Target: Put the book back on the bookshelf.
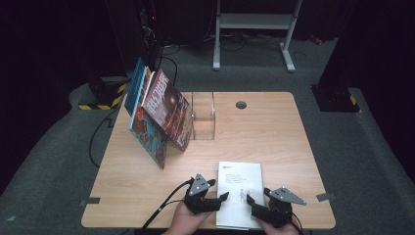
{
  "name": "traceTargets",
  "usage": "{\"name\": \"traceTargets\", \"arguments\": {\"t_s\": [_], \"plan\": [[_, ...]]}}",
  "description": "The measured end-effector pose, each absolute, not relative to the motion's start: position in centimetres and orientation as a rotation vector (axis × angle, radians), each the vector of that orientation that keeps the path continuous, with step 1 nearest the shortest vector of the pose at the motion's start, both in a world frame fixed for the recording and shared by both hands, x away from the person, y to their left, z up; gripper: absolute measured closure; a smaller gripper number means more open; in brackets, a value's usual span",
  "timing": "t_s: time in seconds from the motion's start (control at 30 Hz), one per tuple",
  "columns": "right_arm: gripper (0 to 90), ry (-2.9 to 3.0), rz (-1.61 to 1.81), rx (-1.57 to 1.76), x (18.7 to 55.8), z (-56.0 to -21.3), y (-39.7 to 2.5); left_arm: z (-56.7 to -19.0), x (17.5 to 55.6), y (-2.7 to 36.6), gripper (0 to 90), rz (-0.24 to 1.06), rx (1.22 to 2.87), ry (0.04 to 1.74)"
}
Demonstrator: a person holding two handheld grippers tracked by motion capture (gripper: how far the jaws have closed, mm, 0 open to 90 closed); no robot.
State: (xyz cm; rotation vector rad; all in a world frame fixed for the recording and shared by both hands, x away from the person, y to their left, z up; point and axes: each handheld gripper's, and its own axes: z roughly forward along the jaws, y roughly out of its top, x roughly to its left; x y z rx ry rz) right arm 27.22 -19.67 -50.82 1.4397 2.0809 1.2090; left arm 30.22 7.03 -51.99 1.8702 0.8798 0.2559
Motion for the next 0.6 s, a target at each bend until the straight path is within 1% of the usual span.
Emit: {"name": "traceTargets", "arguments": {"t_s": [0.13, 0.27, 0.4, 0.43, 0.6], "plan": [[19.3, 2.088, 1.226, 1.472, 27.6, -51.0, -19.8, -52.1, 30.0, 6.9, 30.3, 0.279, 1.87, 0.868], [18.4, 2.092, 1.247, 1.51, 28.0, -51.2, -19.9, -52.2, 30.0, 6.9, 30.1, 0.269, 1.861, 0.88], [16.9, 2.094, 1.248, 1.528, 28.2, -51.2, -19.8, -52.3, 29.8, 6.9, 34.2, 0.28, 1.856, 0.854], [17.1, 2.098, 1.245, 1.521, 28.2, -51.2, -19.8, -52.3, 29.7, 6.9, 36.7, 0.285, 1.857, 0.85], [17.2, 2.108, 1.231, 1.521, 28.3, -51.2, -19.8, -52.3, 29.8, 6.9, 37.2, 0.281, 1.861, 0.842]]}}
